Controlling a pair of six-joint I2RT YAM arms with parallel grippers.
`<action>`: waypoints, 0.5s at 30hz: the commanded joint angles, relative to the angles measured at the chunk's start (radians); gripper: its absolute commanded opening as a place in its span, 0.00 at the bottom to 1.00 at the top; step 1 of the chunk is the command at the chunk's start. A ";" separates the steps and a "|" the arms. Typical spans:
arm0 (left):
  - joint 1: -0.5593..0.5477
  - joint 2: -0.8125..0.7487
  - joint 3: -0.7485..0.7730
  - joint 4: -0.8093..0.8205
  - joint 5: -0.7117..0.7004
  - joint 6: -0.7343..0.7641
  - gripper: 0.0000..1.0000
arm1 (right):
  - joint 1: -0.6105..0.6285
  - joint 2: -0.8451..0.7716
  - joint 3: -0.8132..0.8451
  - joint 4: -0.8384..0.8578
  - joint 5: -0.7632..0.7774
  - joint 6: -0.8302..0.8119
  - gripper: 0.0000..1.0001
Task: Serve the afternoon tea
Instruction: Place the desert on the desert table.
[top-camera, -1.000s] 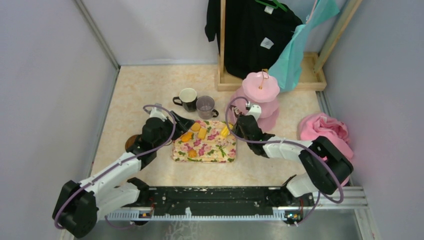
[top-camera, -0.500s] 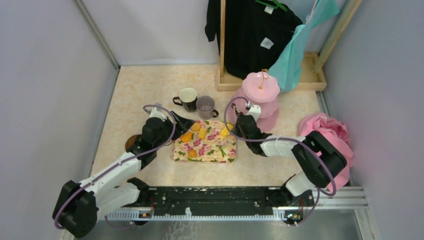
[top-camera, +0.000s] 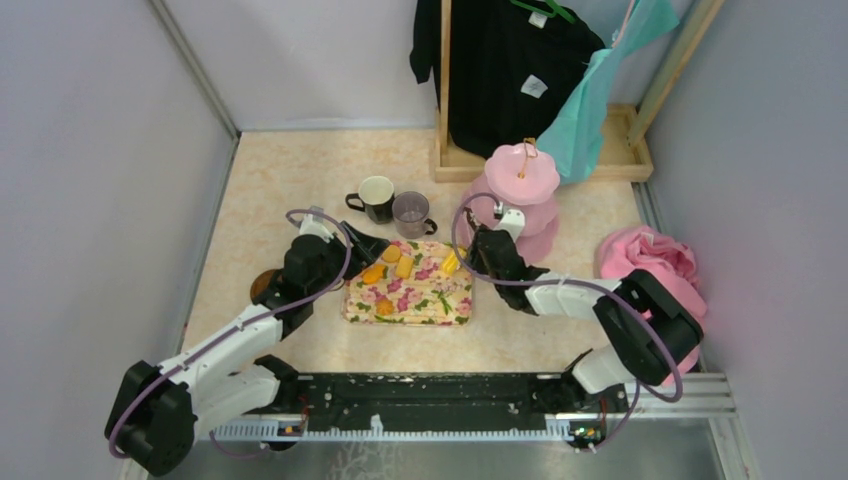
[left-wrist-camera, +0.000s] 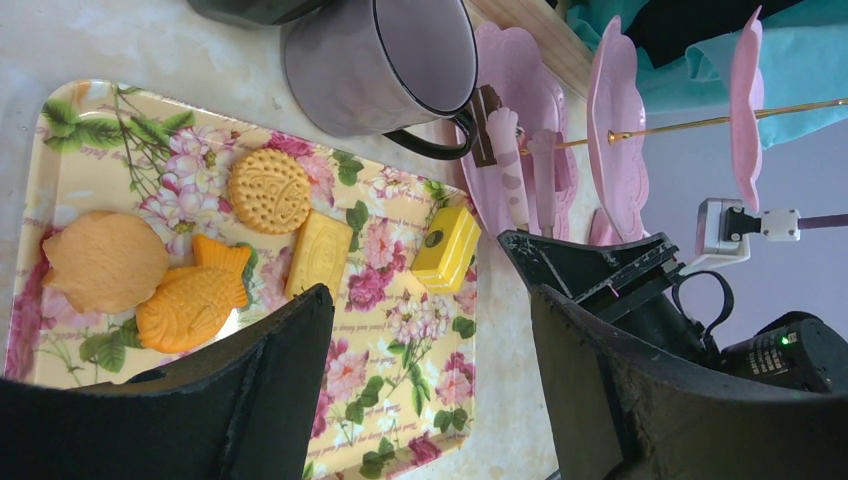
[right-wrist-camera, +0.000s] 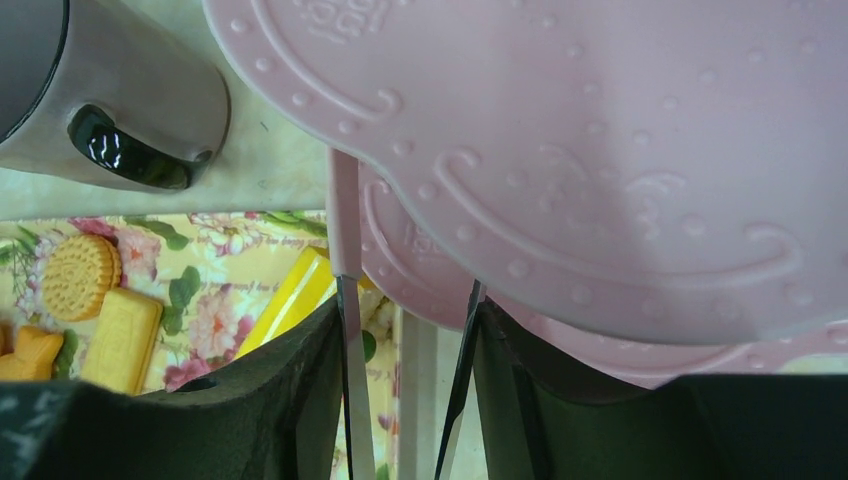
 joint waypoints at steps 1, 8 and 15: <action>0.006 -0.014 0.009 0.034 0.006 0.019 0.78 | -0.010 -0.056 -0.021 0.016 -0.003 -0.003 0.47; 0.005 -0.015 0.009 0.034 0.006 0.019 0.78 | 0.002 -0.120 -0.058 -0.011 -0.005 -0.009 0.46; 0.005 -0.017 0.012 0.031 0.006 0.021 0.78 | 0.099 -0.225 -0.063 -0.109 0.067 -0.030 0.46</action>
